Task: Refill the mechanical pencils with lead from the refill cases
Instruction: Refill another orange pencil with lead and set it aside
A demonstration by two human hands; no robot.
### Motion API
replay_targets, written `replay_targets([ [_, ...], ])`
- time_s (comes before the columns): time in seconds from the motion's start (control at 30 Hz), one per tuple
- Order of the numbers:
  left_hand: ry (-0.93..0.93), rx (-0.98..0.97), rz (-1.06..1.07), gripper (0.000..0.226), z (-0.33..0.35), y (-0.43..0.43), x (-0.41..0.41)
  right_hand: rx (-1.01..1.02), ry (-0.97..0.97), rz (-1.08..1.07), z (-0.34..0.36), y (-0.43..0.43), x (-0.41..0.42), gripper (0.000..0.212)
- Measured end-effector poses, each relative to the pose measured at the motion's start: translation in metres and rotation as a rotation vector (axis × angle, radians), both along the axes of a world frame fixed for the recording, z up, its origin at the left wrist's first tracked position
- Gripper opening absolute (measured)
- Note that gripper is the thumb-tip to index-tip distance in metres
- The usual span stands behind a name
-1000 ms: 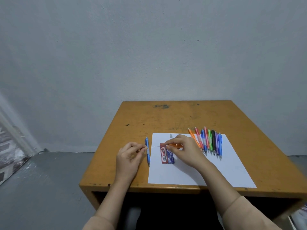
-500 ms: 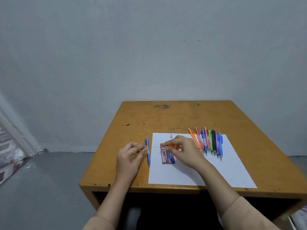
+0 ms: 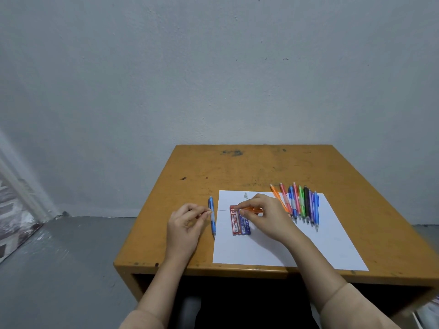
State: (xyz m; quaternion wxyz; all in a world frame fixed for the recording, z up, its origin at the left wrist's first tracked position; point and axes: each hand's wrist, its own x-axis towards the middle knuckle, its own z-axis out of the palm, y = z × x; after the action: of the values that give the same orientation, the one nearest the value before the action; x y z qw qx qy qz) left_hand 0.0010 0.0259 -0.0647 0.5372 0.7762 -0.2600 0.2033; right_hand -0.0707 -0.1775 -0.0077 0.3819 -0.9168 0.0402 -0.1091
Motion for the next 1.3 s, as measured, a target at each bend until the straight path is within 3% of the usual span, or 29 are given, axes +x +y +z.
replay_targets([
  [1.0, -0.115, 0.108, 0.068, 0.01, 0.0004, -0.0029, -0.0013, -0.052, 0.003, 0.01, 0.0031, 0.0081, 0.0005, 0.022],
  [1.3, -0.159, 0.139, 0.077, 0.016, 0.0008, -0.0035, -0.0011, -0.07, 0.003, -0.031, 0.0031, 0.0095, 0.0012, 0.028],
])
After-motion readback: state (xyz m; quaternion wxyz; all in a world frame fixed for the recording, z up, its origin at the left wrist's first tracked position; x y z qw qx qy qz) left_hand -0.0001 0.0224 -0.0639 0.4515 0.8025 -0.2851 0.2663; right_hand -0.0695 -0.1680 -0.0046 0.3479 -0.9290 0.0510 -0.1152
